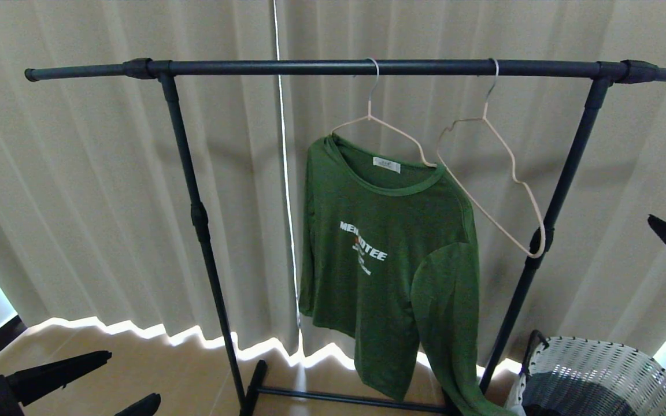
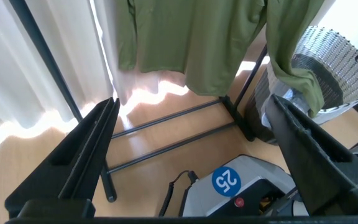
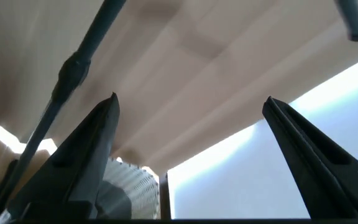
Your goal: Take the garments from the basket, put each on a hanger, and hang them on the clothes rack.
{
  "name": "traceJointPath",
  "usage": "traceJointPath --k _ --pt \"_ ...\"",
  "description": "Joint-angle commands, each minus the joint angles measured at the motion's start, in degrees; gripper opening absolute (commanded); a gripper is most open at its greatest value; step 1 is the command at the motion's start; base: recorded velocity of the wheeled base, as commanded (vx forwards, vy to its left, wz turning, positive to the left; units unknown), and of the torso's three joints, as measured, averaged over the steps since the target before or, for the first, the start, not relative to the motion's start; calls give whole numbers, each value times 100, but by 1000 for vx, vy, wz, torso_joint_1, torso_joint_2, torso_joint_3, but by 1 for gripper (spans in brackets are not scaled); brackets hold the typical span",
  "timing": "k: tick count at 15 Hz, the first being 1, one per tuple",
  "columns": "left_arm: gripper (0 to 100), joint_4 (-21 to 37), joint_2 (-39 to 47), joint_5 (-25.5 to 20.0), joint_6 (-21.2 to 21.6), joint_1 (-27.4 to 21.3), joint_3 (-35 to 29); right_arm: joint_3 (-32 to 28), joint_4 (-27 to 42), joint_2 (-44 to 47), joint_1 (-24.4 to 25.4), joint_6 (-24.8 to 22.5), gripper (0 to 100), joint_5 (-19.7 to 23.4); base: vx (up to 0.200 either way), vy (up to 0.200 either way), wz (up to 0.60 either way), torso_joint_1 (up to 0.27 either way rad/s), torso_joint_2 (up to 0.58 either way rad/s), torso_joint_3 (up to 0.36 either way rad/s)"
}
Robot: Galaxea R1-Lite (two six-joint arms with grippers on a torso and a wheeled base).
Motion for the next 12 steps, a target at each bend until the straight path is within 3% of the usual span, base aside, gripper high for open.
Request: traceJointPath --k 1,2,3,4,5,8,9,11,12 --pt "100 -26 156 1 13 128 0 -71 977 -929 54 162 100 38 0 0 0 0 0 0" --pt "100 -70 200 1 13 216 0 114 1469 -1060 54 399 100 170 0 0 0 0 0 0" --pt "100 -87 217 1 13 260 9 413 1671 -1078 54 830 100 460 0 0 0 0 0 0" --pt "100 -87 217 1 13 260 9 465 1671 -1069 54 900 100 504 0 0 0 0 0 0" --pt "100 -87 209 1 13 260 62 1116 1557 -1078 54 1454 100 970 0 0 0 0 0 0" --pt "100 -87 226 1 4 260 70 1872 950 -1342 54 1489 100 1110 0 0 0 0 0 0" --pt "100 -87 226 1 4 260 70 1872 950 -1342 54 1489 100 1110 0 0 0 0 0 0" --pt "100 -87 244 -8 4 260 35 2627 -16 -1368 54 1436 100 1181 0 0 0 0 0 0" --pt "100 -87 244 1 4 260 26 2663 -60 -1368 54 1436 100 1181 0 0 0 0 0 0"
